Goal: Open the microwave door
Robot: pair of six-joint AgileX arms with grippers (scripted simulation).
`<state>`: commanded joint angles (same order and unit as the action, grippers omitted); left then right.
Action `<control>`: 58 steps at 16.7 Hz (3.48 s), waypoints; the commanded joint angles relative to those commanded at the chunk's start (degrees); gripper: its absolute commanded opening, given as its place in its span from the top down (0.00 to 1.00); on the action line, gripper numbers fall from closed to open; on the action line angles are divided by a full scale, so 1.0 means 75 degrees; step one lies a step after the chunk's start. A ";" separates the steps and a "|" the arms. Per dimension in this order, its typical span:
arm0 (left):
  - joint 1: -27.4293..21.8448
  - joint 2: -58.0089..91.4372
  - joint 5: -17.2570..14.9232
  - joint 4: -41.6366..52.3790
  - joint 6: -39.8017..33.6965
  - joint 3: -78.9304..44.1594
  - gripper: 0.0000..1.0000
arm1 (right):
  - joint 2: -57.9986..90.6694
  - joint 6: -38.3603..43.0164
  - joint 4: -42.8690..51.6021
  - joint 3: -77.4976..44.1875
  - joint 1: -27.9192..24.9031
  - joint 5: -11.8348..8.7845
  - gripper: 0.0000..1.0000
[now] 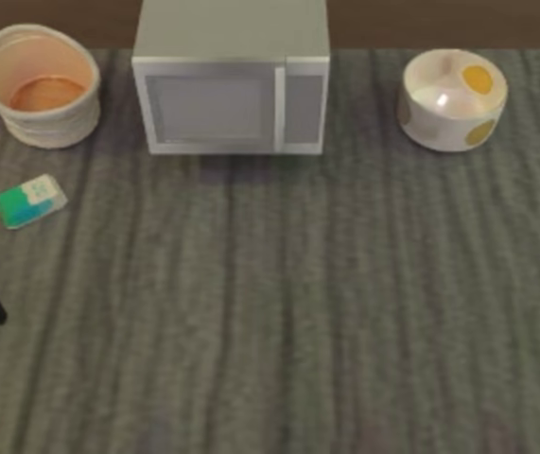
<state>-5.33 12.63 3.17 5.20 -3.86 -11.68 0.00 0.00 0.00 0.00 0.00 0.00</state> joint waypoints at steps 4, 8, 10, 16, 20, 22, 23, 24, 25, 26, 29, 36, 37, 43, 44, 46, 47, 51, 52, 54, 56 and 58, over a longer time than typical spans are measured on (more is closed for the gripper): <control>-0.0925 0.2689 0.0560 0.0790 -0.0778 -0.2287 0.00 | 0.0000 0.0000 0.0000 0.0000 0.0000 0.0000 0.00; -0.1977 0.6081 0.1185 0.1577 -0.1727 -0.5039 0.00 | 0.0000 0.0000 0.0000 0.0000 0.0000 0.0000 0.00; -0.2497 0.7799 0.1494 0.1961 -0.2200 -0.6423 0.00 | 0.0000 0.0000 0.0000 0.0000 0.0000 0.0000 0.00; -0.3833 1.2109 0.2316 0.3100 -0.3354 -0.9757 0.00 | 0.0000 0.0000 0.0000 0.0000 0.0000 0.0000 0.00; -0.4387 1.3728 0.2664 0.3673 -0.3793 -1.1022 0.00 | 0.0000 0.0000 0.0000 0.0000 0.0000 0.0000 0.00; -0.4515 1.4082 0.2746 0.3816 -0.3892 -1.1322 0.00 | 0.0000 0.0000 0.0000 0.0000 0.0000 0.0000 0.00; -0.4536 1.4140 0.2759 0.3840 -0.3909 -1.1374 0.00 | 0.0000 0.0000 0.0000 0.0000 0.0000 0.0000 0.00; -0.4536 1.4140 0.2759 0.3840 -0.3909 -1.1374 0.00 | 0.0000 0.0000 0.0000 0.0000 0.0000 0.0000 0.00; -0.4536 1.4140 0.2759 0.3840 -0.3909 -1.1374 0.00 | 0.0000 0.0000 0.0000 0.0000 0.0000 0.0000 0.00; -0.4536 1.4140 0.2759 0.3840 -0.3909 -1.1374 0.00 | 0.0000 0.0000 0.0000 0.0000 0.0000 0.0000 0.00; -0.4468 1.4259 0.2719 0.3722 -0.3845 -1.1438 0.00 | 0.0000 0.0000 0.0000 0.0000 0.0000 0.0000 0.00; -0.4025 1.5782 0.2442 0.2773 -0.3442 -1.2129 0.00 | 0.0000 0.0000 0.0000 0.0000 0.0000 0.0000 0.00; -0.4023 1.5786 0.2440 0.2769 -0.3440 -1.2130 0.00 | 0.0000 0.0000 0.0000 0.0000 0.0000 0.0000 0.00; -0.4023 1.5786 0.2440 0.2769 -0.3440 -1.2130 0.30 | 0.0000 0.0000 0.0000 0.0000 0.0000 0.0000 0.00; -0.4023 1.5786 0.2440 0.2769 -0.3440 -1.2130 0.38 | 0.0000 0.0000 0.0000 0.0000 0.0000 0.0000 0.00; -0.4023 1.5786 0.2440 0.2769 -0.3440 -1.2130 0.53 | 0.0000 0.0000 0.0000 0.0000 0.0000 0.0000 0.00; -0.4023 1.5786 0.2440 0.2769 -0.3440 -1.2130 0.60 | 0.0000 0.0000 0.0000 0.0000 0.0000 0.0000 0.00; -0.4023 1.5786 0.2440 0.2769 -0.3440 -1.2130 0.90 | 0.0000 0.0000 0.0000 0.0000 0.0000 0.0000 0.00; -0.4023 1.5786 0.2440 0.2769 -0.3440 -1.2130 0.98 | 0.0000 0.0000 0.0000 0.0000 0.0000 0.0000 0.00; -0.4023 1.5786 0.2440 0.2769 -0.3440 -1.2130 1.00 | 0.0000 0.0000 0.0000 0.0000 0.0000 0.0000 0.00; -0.4023 1.5786 0.2440 0.2769 -0.3440 -1.2130 1.00 | 0.0000 0.0000 0.0000 0.0000 0.0000 0.0000 0.00; -0.4023 1.5786 0.2440 0.2769 -0.3440 -1.2130 1.00 | 0.0000 0.0000 0.0000 0.0000 0.0000 0.0000 0.00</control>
<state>-35.50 131.02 21.48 25.97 -29.66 -102.66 0.00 0.00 0.00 0.00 0.00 0.00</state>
